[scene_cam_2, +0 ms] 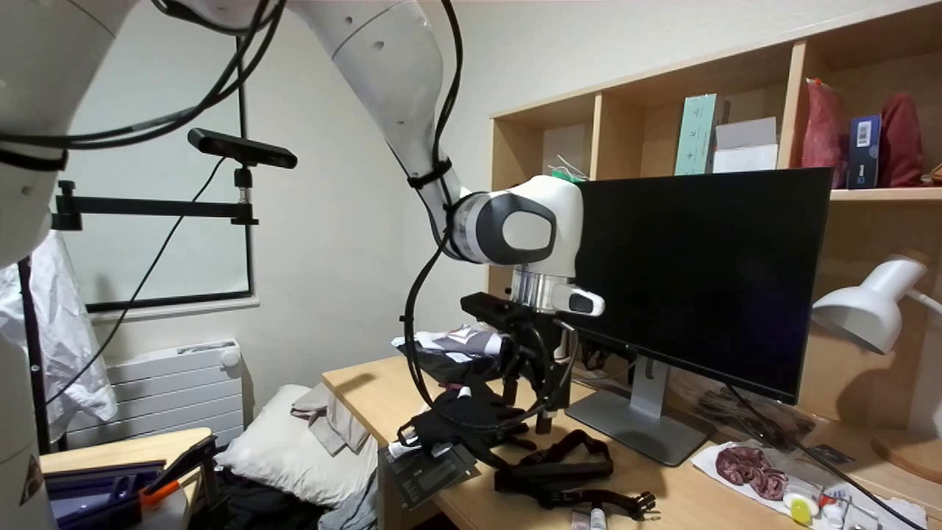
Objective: Move the black ribbon to the right
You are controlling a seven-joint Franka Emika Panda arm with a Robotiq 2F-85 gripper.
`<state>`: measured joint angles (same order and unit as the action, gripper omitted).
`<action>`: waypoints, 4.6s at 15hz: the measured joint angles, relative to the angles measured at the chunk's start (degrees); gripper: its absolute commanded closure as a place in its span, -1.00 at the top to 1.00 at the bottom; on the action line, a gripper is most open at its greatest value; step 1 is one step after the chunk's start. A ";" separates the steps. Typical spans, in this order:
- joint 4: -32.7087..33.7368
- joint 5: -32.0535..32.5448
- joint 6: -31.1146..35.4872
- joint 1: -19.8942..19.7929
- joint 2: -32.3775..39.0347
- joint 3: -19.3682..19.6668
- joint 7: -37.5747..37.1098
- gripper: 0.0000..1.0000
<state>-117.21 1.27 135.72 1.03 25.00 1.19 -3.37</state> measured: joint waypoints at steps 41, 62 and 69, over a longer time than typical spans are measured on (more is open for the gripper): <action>7.10 -0.09 16.93 0.77 12.07 -2.14 0.16 -0.83; -7.16 0.58 4.43 -4.77 -22.43 3.30 12.24 -0.83; 2.85 -2.00 6.16 -3.09 -14.12 0.95 9.11 -0.83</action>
<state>-114.35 -0.73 141.88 -2.05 10.88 2.14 5.74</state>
